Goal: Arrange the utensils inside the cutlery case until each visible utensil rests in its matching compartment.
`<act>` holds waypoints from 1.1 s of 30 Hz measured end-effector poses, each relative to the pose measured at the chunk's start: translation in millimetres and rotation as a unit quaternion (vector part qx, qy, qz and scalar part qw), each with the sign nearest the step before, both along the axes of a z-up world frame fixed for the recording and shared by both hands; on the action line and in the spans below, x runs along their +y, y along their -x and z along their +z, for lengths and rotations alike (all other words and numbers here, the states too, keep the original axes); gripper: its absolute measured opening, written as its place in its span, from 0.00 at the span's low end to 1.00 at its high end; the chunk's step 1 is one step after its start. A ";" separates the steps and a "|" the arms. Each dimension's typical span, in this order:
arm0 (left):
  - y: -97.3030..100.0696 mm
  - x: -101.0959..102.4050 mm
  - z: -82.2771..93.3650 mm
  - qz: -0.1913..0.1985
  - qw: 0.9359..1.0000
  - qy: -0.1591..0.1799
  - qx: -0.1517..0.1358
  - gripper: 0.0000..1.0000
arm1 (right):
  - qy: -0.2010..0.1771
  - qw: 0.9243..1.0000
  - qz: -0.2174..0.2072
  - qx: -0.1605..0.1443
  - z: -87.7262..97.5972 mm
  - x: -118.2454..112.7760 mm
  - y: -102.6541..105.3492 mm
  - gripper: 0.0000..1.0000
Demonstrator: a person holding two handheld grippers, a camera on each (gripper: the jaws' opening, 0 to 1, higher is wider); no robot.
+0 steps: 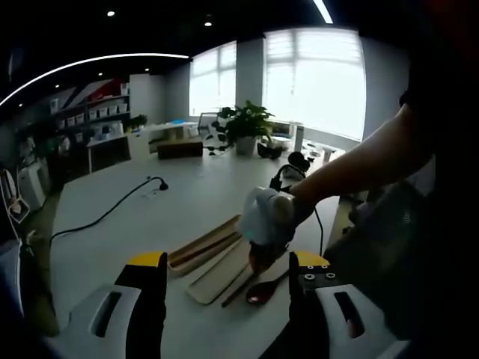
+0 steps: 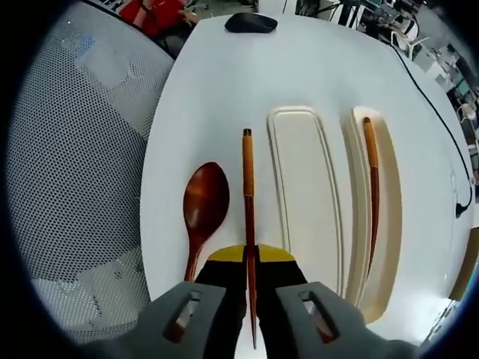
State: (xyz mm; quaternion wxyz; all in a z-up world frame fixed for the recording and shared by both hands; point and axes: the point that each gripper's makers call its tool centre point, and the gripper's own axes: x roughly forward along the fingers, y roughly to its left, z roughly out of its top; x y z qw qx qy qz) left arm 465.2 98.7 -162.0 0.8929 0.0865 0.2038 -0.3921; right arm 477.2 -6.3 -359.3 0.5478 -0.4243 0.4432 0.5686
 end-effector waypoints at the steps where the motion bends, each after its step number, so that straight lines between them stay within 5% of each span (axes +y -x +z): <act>1: 0.0 0.0 0.1 0.000 1.000 0.000 0.000 0.68 | 0.000 1.000 0.001 -0.001 0.5 0.2 -0.5 0.00; 33: 1.0 -2.0 -1.2 -0.004 1.000 -0.001 0.002 0.68 | -0.067 0.997 -0.007 -0.022 40.9 10.7 -16.5 0.00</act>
